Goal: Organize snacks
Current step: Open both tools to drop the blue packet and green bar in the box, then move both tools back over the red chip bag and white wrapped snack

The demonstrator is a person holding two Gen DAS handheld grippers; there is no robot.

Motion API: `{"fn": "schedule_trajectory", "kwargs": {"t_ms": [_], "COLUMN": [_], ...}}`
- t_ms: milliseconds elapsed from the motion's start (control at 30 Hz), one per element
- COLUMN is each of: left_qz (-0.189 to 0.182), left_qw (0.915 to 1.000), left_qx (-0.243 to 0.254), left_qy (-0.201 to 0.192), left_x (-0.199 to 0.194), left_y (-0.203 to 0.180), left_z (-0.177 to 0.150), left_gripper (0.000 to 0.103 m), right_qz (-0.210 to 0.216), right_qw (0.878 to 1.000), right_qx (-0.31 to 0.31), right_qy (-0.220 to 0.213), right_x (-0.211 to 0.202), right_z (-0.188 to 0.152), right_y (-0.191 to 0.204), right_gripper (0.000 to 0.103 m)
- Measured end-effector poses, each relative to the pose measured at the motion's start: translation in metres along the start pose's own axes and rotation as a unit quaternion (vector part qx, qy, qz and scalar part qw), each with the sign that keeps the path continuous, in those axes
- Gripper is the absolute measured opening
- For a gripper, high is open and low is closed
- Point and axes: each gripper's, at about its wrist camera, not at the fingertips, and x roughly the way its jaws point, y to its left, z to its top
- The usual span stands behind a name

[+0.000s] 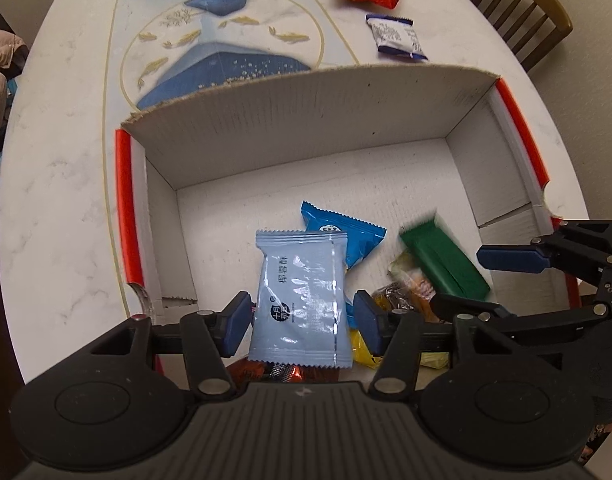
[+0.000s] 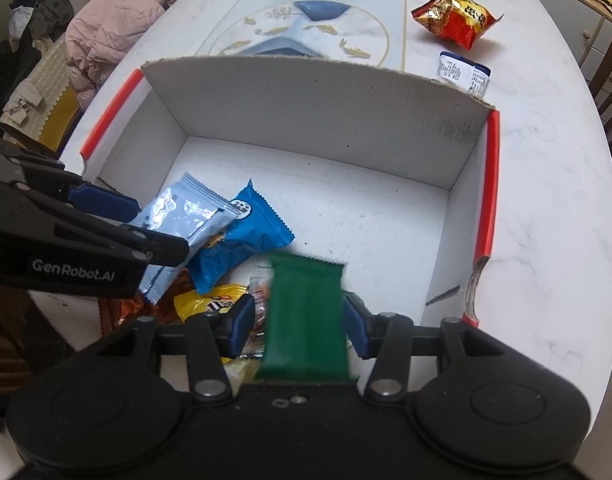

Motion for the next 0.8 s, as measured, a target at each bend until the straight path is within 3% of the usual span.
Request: {"fn": "schedule_trajectory", "kwargs": {"t_ms": [600,700,800], "left_qz": [-0.02,-0.023,-0.026], "left_qw": [0.9956,0.9934,0.9911], "left_qx": [0.025,0.03,0.035], "left_qy": [-0.088,-0.108,-0.126], "left_x": [-0.078,-0.093,-0.106], "left_y": [-0.004,-0.007,-0.01], "left_z": [0.001,0.006,0.011], "left_gripper": [0.057,0.065,0.066], "right_qz": [-0.005,-0.01,-0.017], "right_qw": [0.995,0.993,0.991], "right_qx": [-0.012,-0.017,-0.02], "right_qy": [-0.097,-0.115,-0.131], "right_x": [-0.086,-0.102,-0.115], "right_z": [0.011,0.016,0.022], "right_y": [0.004,0.002,-0.001], "right_gripper": [0.064,0.07,0.072]}}
